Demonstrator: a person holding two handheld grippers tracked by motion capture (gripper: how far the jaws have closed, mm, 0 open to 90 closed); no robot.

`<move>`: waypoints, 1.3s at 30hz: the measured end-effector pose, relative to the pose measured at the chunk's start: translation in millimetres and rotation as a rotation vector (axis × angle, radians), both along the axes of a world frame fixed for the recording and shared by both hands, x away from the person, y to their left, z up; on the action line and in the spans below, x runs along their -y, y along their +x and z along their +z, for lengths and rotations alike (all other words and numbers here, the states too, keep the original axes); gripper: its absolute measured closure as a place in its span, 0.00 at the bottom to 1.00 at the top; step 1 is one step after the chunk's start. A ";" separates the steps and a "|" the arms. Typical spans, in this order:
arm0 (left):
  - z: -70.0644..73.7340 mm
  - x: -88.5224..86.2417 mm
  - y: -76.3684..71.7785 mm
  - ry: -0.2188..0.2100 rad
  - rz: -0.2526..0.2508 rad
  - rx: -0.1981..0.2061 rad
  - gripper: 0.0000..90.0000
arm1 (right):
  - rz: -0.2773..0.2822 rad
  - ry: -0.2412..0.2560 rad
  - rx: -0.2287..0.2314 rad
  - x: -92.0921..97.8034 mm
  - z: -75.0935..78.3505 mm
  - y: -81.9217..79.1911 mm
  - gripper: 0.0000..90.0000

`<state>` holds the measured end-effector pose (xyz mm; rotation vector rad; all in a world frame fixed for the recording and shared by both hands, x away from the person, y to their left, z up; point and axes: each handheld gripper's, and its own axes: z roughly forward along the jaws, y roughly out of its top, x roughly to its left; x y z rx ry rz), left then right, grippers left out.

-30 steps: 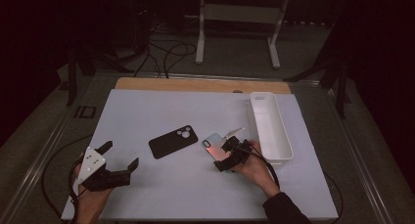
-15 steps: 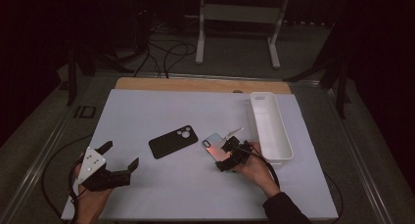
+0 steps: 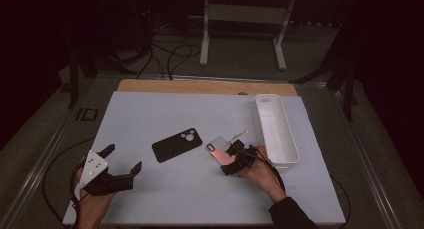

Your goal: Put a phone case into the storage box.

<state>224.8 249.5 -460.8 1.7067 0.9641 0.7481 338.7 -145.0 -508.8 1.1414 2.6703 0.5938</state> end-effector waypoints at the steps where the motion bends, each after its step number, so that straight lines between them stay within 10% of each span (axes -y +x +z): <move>1: 0.0 -0.1 0.1 0.001 0.000 0.000 0.00 | 0.001 -0.001 0.003 -0.1 0.2 -0.6 0.18; 11: -0.8 1.1 0.7 0.003 0.001 -0.006 0.00 | 0.007 -0.009 0.083 -3.7 8.2 -9.0 0.18; 39: 6.2 3.7 0.2 -0.030 0.001 -0.022 0.00 | -0.068 0.249 0.305 13.1 55.3 -28.9 0.18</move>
